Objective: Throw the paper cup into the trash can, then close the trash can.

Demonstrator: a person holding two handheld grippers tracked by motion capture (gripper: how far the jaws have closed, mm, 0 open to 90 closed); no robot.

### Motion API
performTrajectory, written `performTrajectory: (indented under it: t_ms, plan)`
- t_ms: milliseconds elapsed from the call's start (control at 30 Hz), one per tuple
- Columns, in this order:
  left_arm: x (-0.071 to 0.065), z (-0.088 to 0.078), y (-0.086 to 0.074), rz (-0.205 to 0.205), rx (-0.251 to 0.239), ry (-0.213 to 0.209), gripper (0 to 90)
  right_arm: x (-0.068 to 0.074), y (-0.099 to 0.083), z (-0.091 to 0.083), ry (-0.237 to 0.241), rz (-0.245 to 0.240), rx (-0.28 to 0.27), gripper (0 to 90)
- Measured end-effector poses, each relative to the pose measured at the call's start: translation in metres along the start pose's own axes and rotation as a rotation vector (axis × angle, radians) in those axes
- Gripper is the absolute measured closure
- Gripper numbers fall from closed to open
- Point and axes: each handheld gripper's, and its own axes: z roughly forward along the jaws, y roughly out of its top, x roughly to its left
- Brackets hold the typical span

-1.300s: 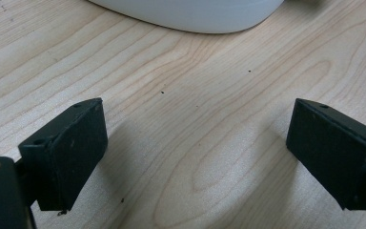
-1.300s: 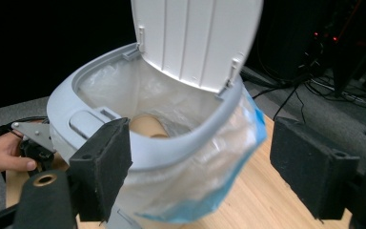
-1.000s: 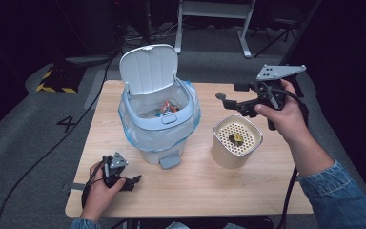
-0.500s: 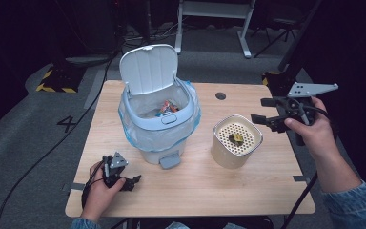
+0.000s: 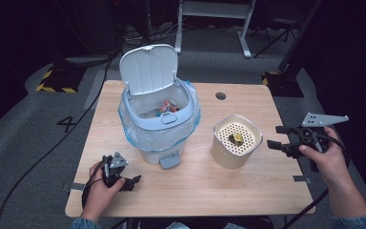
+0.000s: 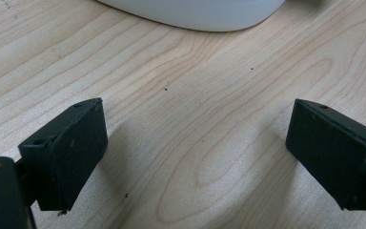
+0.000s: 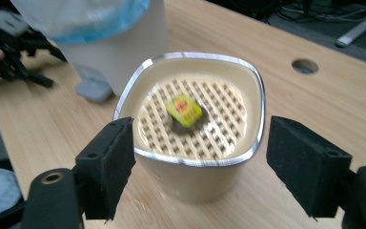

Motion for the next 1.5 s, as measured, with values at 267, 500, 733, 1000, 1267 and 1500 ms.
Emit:
performTrajectory:
  t_ms: [267,500,733,1000,1267,1500]
  plan:
    - [0.000,0.000,0.000,0.003,-0.001,0.003,7.1,-0.001,-0.044,0.008,-0.010,0.074,-0.050,24.9]
    - [0.000,0.000,0.000,0.003,-0.001,0.003,7.1,-0.005,-0.075,0.022,-0.046,0.097,-0.010,24.2]
    - [-0.001,0.000,0.000,0.000,-0.003,0.009,7.1,-0.007,-0.096,0.035,-0.082,0.068,0.044,25.3]
    - [-0.001,-0.001,-0.001,0.004,0.002,0.010,7.1,-0.008,-0.128,0.053,-0.134,0.066,0.127,24.4]
    - [0.000,-0.003,-0.002,-0.018,-0.015,0.027,13.2,-0.005,-0.152,0.069,-0.194,0.039,0.163,22.4]
    - [0.001,-0.005,0.000,-0.033,-0.019,0.030,19.8,-0.005,-0.158,0.075,-0.205,0.059,0.140,15.9]
